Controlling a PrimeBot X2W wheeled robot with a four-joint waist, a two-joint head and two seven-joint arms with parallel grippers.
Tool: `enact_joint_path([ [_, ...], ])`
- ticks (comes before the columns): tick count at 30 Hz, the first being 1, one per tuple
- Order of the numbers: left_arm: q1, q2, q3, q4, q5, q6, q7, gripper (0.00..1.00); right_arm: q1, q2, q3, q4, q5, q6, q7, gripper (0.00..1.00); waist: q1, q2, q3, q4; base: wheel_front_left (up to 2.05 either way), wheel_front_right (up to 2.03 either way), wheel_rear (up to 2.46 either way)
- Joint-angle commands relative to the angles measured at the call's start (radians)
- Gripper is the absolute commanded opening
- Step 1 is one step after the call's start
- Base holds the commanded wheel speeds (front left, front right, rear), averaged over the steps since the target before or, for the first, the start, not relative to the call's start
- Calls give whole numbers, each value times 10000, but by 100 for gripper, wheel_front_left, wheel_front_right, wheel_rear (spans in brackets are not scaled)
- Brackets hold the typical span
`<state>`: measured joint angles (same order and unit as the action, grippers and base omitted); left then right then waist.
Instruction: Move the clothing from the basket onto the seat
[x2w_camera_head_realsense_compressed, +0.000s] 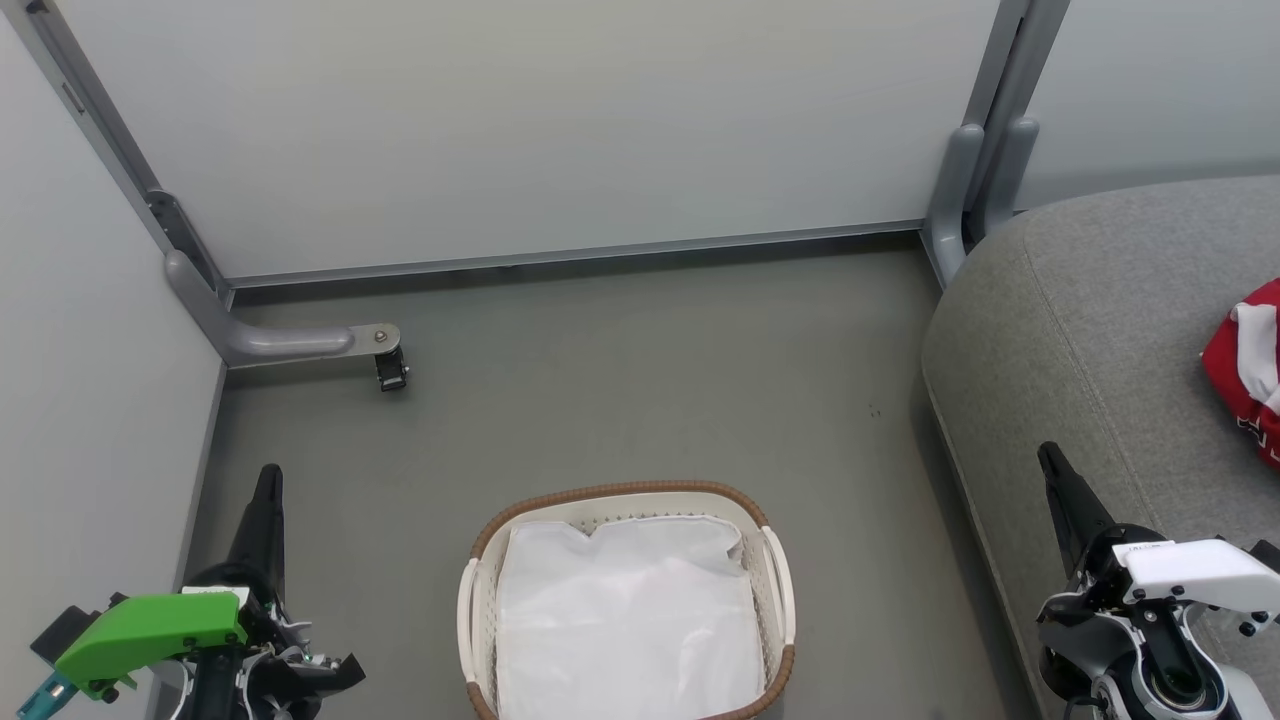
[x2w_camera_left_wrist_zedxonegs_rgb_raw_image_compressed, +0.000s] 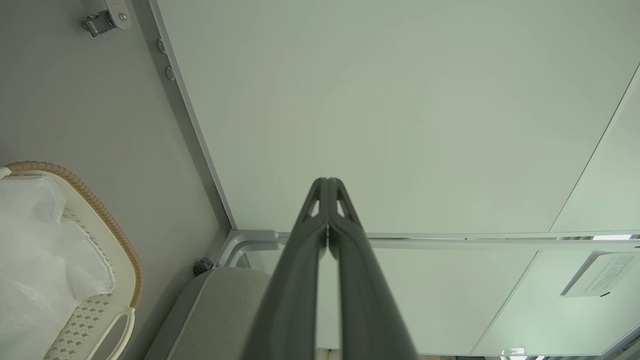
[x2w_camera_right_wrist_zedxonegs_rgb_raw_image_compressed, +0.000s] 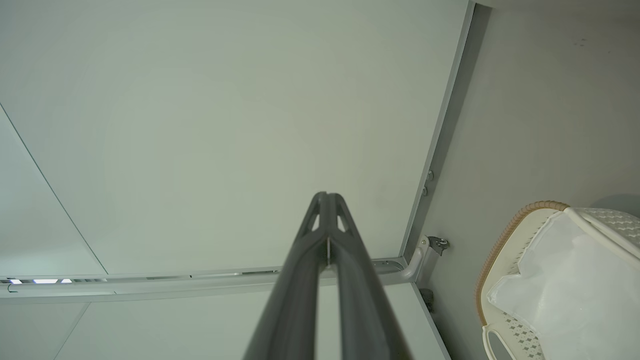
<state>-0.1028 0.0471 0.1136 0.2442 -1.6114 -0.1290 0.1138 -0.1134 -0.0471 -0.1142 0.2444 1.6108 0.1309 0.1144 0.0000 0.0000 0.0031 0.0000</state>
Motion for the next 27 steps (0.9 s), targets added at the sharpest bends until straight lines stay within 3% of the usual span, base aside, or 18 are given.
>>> enact_joint_path([
  [1, -107, 58, 22, -13, -29, -32, 41, 0, 113, -59, -22, -26, 42, -3, 28, 0, 0, 0, 0, 0, 0, 0, 0],
  [27, -107, 59, 20, -13, -30, -32, 40, 0, 113, -59, -21, -26, 43, -3, 27, 0, 0, 0, 0, 0, 0, 0, 0],
])
